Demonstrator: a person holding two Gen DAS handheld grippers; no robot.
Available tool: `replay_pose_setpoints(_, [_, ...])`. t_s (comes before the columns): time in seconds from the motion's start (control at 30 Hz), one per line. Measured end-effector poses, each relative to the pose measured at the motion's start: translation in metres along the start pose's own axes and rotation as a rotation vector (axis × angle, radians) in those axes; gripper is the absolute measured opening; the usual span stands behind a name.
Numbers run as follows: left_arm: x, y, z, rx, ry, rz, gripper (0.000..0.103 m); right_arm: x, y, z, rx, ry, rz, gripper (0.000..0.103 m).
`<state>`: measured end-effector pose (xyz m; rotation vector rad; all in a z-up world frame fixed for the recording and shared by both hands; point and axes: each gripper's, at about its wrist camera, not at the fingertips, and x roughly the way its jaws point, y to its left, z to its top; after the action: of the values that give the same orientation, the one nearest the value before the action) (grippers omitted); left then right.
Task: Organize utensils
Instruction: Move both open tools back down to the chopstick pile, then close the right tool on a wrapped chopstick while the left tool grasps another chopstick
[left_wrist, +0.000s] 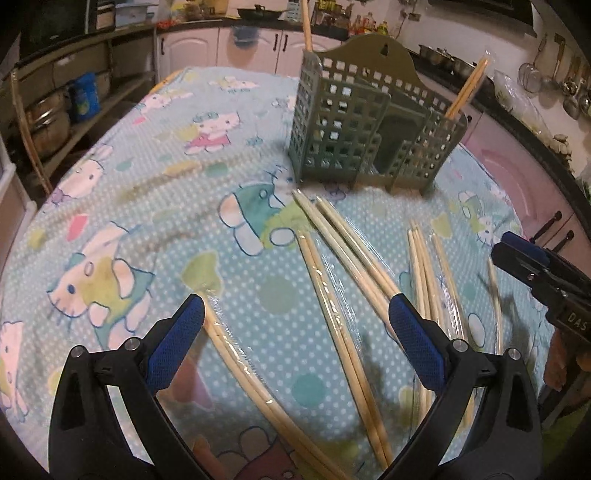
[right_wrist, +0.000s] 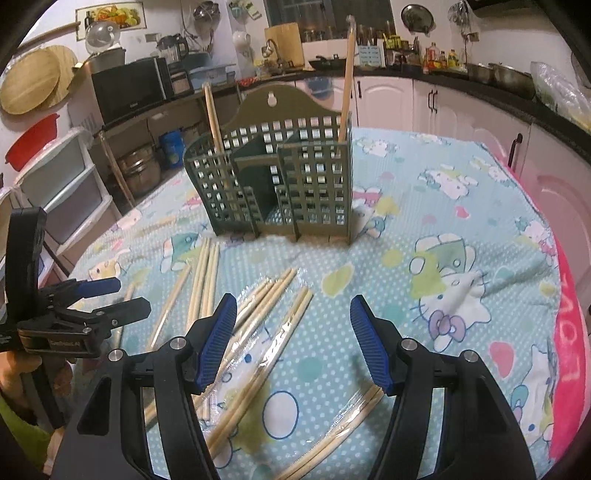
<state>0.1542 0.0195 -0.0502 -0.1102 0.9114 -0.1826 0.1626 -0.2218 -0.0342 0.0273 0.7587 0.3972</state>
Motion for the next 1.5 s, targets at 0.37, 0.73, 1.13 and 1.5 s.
replay_pose_setpoints(0.37, [0.028,-0.011,0.01,0.031,0.057,-0.036,0.055,0.038,-0.003,0.001,0.009,0.117,-0.001,0.038])
replay_pose_setpoints(0.73, [0.042,-0.01,0.027,0.038,0.084,0.008,0.039,0.075,0.001,0.013,0.0,0.196,-0.062,0.029])
replay_pose_setpoints(1.13, [0.054,-0.001,0.043,0.017,0.09,-0.007,0.039,0.086,-0.013,0.024,0.029,0.213,-0.078,0.015])
replay_pose_setpoints(1.5, [0.066,-0.006,0.054,0.046,0.094,0.024,0.02,0.063,-0.034,0.03,0.096,0.159,-0.041,0.014])
